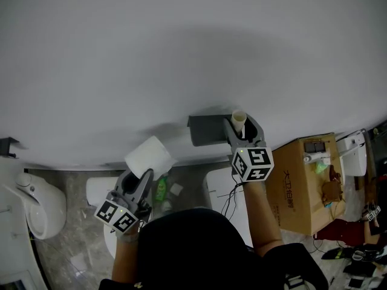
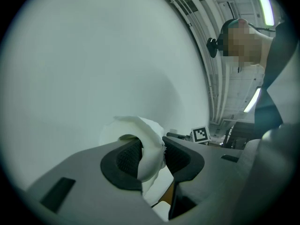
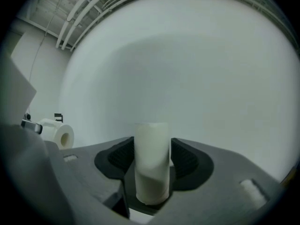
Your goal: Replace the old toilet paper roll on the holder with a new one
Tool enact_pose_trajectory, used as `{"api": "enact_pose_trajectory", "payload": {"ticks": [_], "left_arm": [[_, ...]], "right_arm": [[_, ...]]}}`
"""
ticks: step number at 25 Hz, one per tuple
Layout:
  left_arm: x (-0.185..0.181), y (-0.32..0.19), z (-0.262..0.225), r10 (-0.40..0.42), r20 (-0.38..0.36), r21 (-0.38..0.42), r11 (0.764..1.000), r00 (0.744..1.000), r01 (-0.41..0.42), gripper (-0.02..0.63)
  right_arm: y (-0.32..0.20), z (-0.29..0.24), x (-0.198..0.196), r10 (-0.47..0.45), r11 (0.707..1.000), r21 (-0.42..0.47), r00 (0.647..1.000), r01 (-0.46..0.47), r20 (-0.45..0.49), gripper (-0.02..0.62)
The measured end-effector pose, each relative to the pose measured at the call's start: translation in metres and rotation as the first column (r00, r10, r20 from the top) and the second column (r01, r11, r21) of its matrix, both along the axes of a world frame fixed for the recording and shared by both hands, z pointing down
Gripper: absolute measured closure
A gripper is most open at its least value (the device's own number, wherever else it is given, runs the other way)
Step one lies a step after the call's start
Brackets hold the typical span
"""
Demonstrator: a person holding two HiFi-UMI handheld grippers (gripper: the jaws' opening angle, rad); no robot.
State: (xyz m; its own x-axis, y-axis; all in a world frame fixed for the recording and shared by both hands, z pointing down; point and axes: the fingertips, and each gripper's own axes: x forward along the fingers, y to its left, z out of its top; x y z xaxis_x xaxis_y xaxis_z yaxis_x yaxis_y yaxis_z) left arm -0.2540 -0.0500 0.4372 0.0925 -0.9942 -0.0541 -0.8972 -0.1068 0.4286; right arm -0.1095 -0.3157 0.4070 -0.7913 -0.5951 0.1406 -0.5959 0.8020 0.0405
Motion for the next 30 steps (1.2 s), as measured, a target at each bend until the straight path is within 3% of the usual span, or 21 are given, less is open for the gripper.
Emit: {"api": "enact_pose_trajectory", "payload": {"ticks": [5, 14, 23, 30], "left_arm": [[0.002, -0.001, 0.001, -0.004, -0.006, -0.004, 1.000, 1.000, 0.004, 0.465], [0.014, -0.010, -0.003, 0.029, -0.013, 0.004, 1.000, 1.000, -0.028, 0.465], [0.048, -0.024, -0.007, 0.141, -0.007, 0.018, 0.990, 0.990, -0.141, 0.465], [0.074, -0.040, -0.004, 0.236, -0.014, 0.009, 0.972, 0.972, -0.236, 0.465]], "right_arm": [[-0.002, 0.002, 0.001, 0.000, 1.000, 0.010, 1.000, 0.000, -0.022, 0.400], [0.004, -0.017, 0.016, -0.003, 0.998, 0.058, 1.000, 0.004, -0.016, 0.400], [0.022, -0.020, 0.081, 0.084, 0.996, 0.043, 0.996, -0.083, -0.005, 0.400], [0.036, 0.004, 0.134, 0.167, 0.985, -0.038, 0.986, -0.168, -0.016, 0.400]]}}
